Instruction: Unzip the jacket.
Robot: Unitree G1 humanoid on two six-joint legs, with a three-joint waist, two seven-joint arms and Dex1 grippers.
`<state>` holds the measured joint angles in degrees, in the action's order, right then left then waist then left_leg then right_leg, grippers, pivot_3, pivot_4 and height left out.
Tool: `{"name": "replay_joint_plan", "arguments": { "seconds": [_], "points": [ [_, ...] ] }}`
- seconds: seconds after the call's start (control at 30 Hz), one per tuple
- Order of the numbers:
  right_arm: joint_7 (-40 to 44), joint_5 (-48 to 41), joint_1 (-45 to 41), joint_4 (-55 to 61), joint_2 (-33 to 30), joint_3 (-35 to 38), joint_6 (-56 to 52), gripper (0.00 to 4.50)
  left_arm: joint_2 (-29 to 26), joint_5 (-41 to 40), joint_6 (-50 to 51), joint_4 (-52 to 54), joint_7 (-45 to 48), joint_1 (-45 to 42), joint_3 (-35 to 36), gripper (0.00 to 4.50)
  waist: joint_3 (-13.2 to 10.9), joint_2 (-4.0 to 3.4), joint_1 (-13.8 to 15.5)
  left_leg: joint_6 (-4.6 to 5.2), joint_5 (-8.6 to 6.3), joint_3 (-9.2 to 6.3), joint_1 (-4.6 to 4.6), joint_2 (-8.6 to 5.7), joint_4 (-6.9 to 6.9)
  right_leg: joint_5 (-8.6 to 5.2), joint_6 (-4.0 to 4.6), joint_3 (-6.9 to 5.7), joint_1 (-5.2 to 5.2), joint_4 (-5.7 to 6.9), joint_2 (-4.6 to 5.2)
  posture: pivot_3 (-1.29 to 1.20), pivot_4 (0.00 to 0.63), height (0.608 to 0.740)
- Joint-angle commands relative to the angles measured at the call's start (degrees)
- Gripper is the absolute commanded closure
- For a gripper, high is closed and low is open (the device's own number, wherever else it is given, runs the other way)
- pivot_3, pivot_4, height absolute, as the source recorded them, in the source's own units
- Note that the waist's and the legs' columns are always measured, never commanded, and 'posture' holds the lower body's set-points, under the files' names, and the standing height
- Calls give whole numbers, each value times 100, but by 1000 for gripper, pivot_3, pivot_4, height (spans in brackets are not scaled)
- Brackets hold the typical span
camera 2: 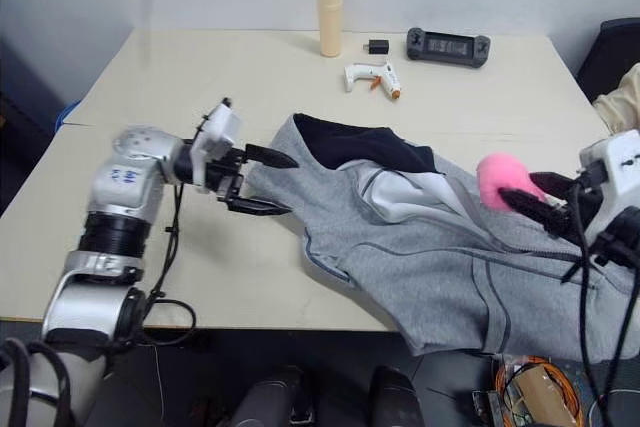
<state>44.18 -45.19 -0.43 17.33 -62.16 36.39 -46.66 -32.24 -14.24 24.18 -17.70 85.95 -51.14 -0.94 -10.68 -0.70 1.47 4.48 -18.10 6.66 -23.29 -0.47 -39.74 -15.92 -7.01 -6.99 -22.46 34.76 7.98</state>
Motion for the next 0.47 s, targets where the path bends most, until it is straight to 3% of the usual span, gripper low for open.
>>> {"name": "replay_joint_plan", "arguments": {
  "seconds": [0.03,0.23,0.37,0.47],
  "points": [
    [857,158,249,-223,-481,859,30,78,-557,-476,508,674,163,80,257,0,0,1,-25,0,0,0,2,0,-1,1,-1,12,0,1,3,0,150,740],
    [1833,966,764,-872,-931,1462,470,31,-1289,-592,444,942,-26,159,374,0,-2,3,-28,-18,-9,4,9,12,5,-1,3,47,-3,-1,2,0,150,740],
    [3225,1235,1594,-875,-1005,2240,376,31,-1784,-845,616,947,199,241,532,0,-2,4,-15,-19,-9,6,3,12,7,-2,4,47,-8,-5,-10,0,150,740],
    [3430,1347,1696,-1097,-1007,2486,372,31,-2058,-824,368,924,200,357,483,0,-4,8,-22,-22,-11,9,7,18,8,-2,4,52,-5,-10,-21,0,150,740]
  ]
}}
